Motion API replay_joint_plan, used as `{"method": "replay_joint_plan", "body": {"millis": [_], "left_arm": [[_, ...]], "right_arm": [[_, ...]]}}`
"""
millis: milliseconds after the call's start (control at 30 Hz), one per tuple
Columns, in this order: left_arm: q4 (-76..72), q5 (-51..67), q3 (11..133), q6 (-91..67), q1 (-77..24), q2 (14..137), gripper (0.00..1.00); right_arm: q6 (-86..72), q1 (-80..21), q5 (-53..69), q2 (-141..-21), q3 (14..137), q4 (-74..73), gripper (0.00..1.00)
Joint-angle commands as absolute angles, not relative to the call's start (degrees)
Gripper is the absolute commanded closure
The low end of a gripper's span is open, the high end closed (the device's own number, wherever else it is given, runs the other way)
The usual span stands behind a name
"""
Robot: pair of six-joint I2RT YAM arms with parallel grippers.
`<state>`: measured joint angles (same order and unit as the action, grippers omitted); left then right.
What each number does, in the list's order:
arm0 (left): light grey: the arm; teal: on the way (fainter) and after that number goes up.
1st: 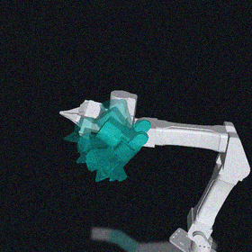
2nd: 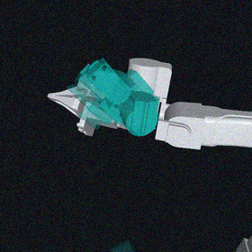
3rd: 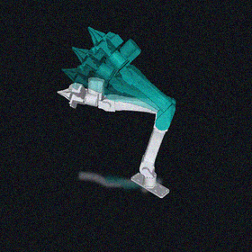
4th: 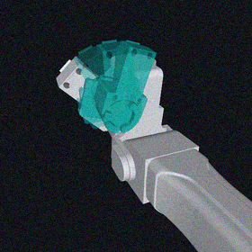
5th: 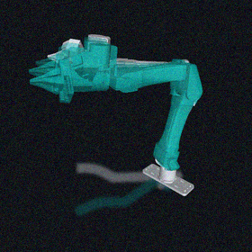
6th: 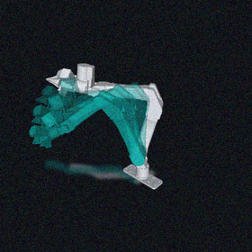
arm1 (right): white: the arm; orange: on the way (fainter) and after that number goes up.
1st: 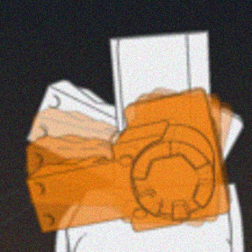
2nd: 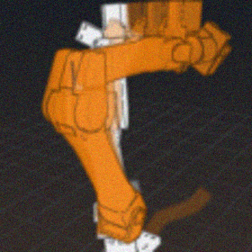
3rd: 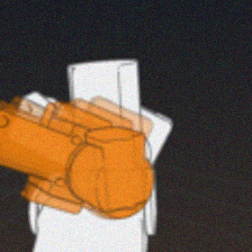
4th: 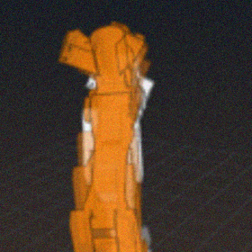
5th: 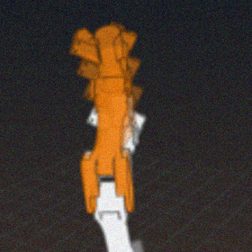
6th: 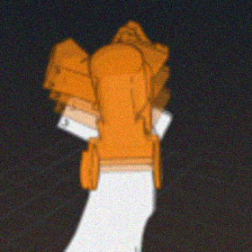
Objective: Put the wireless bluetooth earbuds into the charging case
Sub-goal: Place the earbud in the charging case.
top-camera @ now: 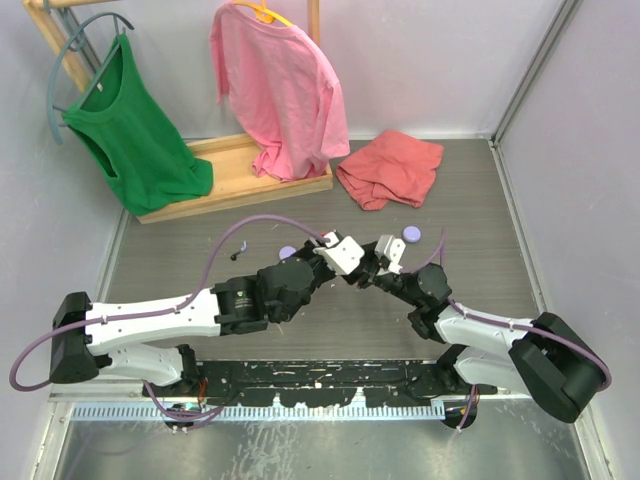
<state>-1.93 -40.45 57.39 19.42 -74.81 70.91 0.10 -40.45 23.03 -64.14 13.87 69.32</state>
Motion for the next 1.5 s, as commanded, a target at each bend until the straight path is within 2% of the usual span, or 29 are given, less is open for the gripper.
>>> {"method": "replay_joint_plan", "body": {"millis": [0, 567, 1267, 1467], "left_arm": [[-4.83, -42.14, 56.95, 21.31, -76.02, 71.18, 0.82], [-6.66, -46.49, 57.16, 28.37, -78.25, 72.19, 0.81], [-2.90, -46.94, 58.37, 28.61, -80.85, 73.99, 0.74], [-1.21, -45.90, 59.60, 26.30, -80.82, 73.91, 0.62]], "right_arm": [[0.30, -40.76, 21.35, -61.84, 15.14, 74.62, 0.99], [0.97, -40.71, 20.39, -61.61, 14.39, 75.50, 0.99], [1.02, -40.72, 19.80, -61.49, 13.76, 76.69, 0.99], [0.99, -40.76, 19.80, -61.61, 13.72, 76.64, 0.99]]}}
